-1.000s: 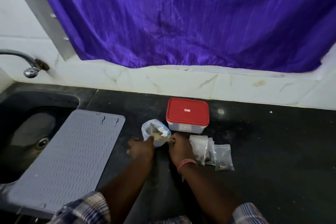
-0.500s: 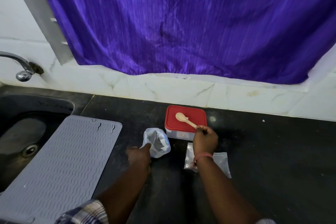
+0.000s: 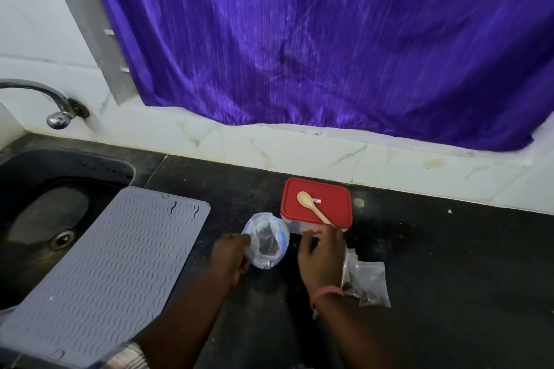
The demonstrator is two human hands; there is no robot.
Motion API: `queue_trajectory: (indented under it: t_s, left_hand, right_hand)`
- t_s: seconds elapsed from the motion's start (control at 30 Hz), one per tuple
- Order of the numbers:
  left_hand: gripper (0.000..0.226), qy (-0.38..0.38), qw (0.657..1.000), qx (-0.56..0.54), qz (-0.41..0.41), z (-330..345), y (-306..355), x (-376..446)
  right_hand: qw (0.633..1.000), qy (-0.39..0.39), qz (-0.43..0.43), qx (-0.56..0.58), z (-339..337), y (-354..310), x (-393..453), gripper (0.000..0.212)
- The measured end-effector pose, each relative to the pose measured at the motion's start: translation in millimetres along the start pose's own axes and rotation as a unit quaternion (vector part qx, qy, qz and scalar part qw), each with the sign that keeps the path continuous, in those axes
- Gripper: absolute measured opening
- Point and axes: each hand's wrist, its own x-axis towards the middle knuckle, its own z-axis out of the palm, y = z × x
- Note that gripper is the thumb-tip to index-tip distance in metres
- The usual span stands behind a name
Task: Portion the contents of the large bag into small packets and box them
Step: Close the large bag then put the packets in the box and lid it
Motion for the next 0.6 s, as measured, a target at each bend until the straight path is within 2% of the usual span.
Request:
queue_trajectory:
  t_s: [0.07, 0.13, 0.27, 0.33, 0.4, 0.43, 0.5, 0.6]
  left_hand:
    - [0.009, -0.026, 0.999, 0.034, 0.008, -4.6, 2.2, -0.1]
    - [0.017, -0.05, 0.998, 0.043, 0.002, -6.0, 3.7, -1.4]
    - [0.017, -0.043, 0.996, 0.072, 0.021, -15.5, 9.8, -1.0]
    - [0.018, -0.082, 0.994, 0.033, 0.061, -16.4, 15.2, -5.2]
    - [0.02, -0.128, 0.99, -0.013, 0.065, -14.1, 22.1, -12.6]
    - [0.021, -0.155, 0.986, -0.037, 0.048, -13.9, 26.7, -17.1]
    - [0.023, -0.215, 0.975, -0.044, 0.01, -15.9, 33.4, -19.1]
    - [0.027, -0.281, 0.957, 0.073, -0.011, -23.0, 40.4, -19.1]
  right_hand:
    - [0.988, -0.117, 0.024, 0.101, 3.6, -12.4, -11.2, 0.013]
    - [0.958, -0.205, 0.109, 0.169, 3.4, -23.6, -13.0, 0.017]
    - [0.931, -0.269, 0.147, 0.201, 2.3, -33.8, -2.4, 0.017]
    - [0.898, -0.316, 0.198, 0.234, 2.5, -36.7, 1.3, 0.018]
    - [0.859, -0.35, 0.262, 0.266, 5.4, -37.4, 1.3, 0.031]
    - [0.854, -0.353, 0.276, 0.264, 6.5, -38.4, 1.4, 0.034]
    - [0.877, -0.343, 0.267, 0.204, 12.7, -31.0, 5.2, 0.032]
    - [0.907, -0.292, 0.274, 0.13, 15.6, -21.3, 9.2, 0.023]
